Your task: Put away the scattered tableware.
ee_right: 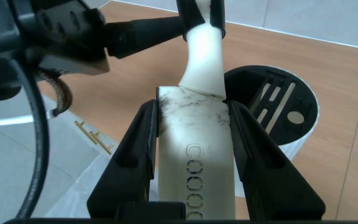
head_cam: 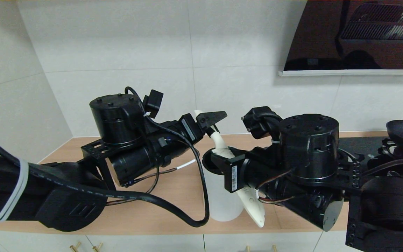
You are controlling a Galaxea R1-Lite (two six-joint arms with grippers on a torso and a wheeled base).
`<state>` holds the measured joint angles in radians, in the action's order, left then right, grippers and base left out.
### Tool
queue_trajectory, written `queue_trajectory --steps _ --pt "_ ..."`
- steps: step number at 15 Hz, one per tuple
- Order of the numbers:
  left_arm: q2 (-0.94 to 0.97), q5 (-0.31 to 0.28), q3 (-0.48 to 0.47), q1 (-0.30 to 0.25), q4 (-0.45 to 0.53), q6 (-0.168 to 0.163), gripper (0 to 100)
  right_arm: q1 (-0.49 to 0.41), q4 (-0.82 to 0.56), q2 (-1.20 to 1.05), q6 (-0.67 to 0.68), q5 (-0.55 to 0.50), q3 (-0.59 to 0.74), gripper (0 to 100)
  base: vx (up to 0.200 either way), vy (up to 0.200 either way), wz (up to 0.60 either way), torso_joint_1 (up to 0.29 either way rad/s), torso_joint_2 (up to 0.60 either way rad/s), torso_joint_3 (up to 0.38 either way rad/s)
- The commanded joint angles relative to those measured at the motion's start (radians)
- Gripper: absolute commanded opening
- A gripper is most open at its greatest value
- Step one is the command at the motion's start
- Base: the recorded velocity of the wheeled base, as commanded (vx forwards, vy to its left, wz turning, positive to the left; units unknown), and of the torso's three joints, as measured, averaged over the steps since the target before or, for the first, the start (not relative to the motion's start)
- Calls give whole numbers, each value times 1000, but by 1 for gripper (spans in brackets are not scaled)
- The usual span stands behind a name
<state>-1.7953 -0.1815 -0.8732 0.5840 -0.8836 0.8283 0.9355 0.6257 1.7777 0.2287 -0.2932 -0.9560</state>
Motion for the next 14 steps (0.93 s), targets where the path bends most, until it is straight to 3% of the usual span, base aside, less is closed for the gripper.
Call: queue_trajectory --steps 1,11,12,14 --pt "2 0 -1 3 0 0 100 2 0 0 0 2 0 0 0 0 0 0 0 0" --pt "-13 0 0 14 2 -1 100 5 0 -3 0 0 6 0 0 0 0 0 0 0" --pt "-13 0 0 13 2 -1 0 5 0 -3 1 2 6 0 0 0 0 0 0 0" --pt "-15 -1 0 13 2 -1 0 5 0 -3 0 2 13 0 0 0 0 0 0 0"
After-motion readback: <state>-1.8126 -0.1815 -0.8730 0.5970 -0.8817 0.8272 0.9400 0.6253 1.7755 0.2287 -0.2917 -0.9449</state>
